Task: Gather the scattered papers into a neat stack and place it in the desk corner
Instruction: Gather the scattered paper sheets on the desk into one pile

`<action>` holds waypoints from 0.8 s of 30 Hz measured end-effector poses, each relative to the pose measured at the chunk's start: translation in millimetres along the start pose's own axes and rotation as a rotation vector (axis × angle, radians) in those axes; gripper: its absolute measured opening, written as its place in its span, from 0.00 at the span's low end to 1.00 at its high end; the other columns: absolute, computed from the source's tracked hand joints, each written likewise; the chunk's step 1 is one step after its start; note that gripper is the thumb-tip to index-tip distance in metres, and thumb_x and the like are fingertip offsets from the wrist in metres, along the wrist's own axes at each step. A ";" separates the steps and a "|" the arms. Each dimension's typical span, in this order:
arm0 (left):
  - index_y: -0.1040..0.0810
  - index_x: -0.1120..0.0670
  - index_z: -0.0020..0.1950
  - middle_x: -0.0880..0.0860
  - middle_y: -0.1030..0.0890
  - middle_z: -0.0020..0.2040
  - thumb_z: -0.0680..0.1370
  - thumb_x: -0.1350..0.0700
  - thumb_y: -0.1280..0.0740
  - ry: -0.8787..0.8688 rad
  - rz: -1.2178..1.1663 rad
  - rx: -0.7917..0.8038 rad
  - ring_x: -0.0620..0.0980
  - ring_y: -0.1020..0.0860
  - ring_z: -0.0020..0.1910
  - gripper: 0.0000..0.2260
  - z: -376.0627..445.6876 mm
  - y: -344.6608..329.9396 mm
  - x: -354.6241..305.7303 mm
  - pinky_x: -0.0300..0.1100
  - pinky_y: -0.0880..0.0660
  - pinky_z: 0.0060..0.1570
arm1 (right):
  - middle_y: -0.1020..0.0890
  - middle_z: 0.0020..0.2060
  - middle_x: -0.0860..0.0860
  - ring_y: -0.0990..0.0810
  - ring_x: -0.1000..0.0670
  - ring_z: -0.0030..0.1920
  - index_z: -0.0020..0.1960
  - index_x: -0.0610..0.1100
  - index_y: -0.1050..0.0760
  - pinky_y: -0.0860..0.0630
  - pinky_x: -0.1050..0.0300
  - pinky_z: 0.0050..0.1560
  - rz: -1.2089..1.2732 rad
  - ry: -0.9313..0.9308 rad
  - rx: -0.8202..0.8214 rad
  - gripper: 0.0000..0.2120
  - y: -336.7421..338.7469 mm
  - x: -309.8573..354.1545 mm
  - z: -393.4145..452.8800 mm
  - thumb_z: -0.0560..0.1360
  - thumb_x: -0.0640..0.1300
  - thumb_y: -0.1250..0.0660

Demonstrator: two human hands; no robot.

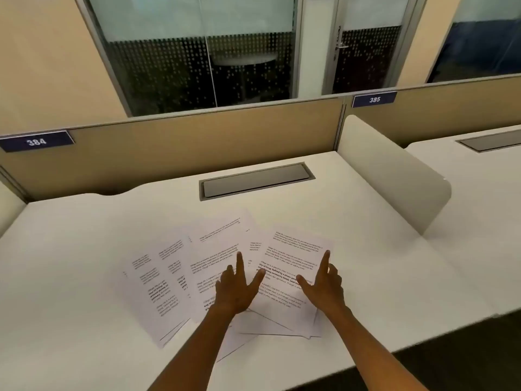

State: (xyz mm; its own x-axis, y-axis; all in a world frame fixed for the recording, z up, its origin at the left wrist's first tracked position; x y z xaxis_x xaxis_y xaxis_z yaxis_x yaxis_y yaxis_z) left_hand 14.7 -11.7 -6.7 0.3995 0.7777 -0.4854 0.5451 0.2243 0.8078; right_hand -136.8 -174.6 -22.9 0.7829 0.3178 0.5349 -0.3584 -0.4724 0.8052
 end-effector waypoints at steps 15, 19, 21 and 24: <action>0.54 0.53 0.80 0.64 0.36 0.74 0.75 0.36 0.37 0.158 -0.186 -0.090 0.65 0.39 0.74 0.42 22.0 -16.3 -16.5 0.58 0.39 0.72 | 0.44 0.76 0.46 0.37 0.43 0.70 0.78 0.47 0.67 0.34 0.49 0.68 -0.242 0.150 0.106 0.54 -19.5 -2.7 23.6 0.71 0.61 0.31; 0.53 0.53 0.80 0.64 0.36 0.73 0.75 0.37 0.36 0.185 -0.173 -0.104 0.65 0.39 0.73 0.42 23.9 -18.5 -18.9 0.57 0.37 0.70 | 0.43 0.77 0.47 0.37 0.43 0.69 0.78 0.48 0.66 0.34 0.50 0.68 -0.199 0.172 0.148 0.55 -20.8 1.0 24.5 0.70 0.57 0.29; 0.52 0.53 0.80 0.64 0.36 0.72 0.74 0.37 0.35 0.191 -0.185 -0.112 0.65 0.39 0.73 0.42 24.5 -18.8 -19.3 0.57 0.37 0.70 | 0.43 0.76 0.47 0.37 0.43 0.69 0.78 0.48 0.66 0.34 0.51 0.68 -0.158 0.158 0.148 0.56 -22.6 3.7 23.5 0.69 0.55 0.27; 0.51 0.53 0.79 0.63 0.35 0.72 0.74 0.38 0.33 0.190 -0.203 -0.117 0.64 0.38 0.72 0.43 25.4 -18.1 -19.3 0.57 0.36 0.69 | 0.41 0.74 0.45 0.37 0.42 0.69 0.79 0.48 0.64 0.32 0.51 0.67 -0.075 0.117 0.124 0.58 -25.8 10.8 21.2 0.67 0.55 0.25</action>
State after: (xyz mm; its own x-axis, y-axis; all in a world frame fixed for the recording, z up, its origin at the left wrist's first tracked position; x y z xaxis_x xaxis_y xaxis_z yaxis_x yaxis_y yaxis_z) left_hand 15.9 -45.7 -20.4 0.1400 0.8038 -0.5783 0.5062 0.4438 0.7394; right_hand -108.4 -176.4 -43.4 0.7381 0.4460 0.5063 -0.2301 -0.5390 0.8102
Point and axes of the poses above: each hand's wrist, its own z-axis towards the middle knuckle, its own y-axis out of the back of the hand, x = y × z, the point moved 2 cm from there along z, towards the middle knuckle
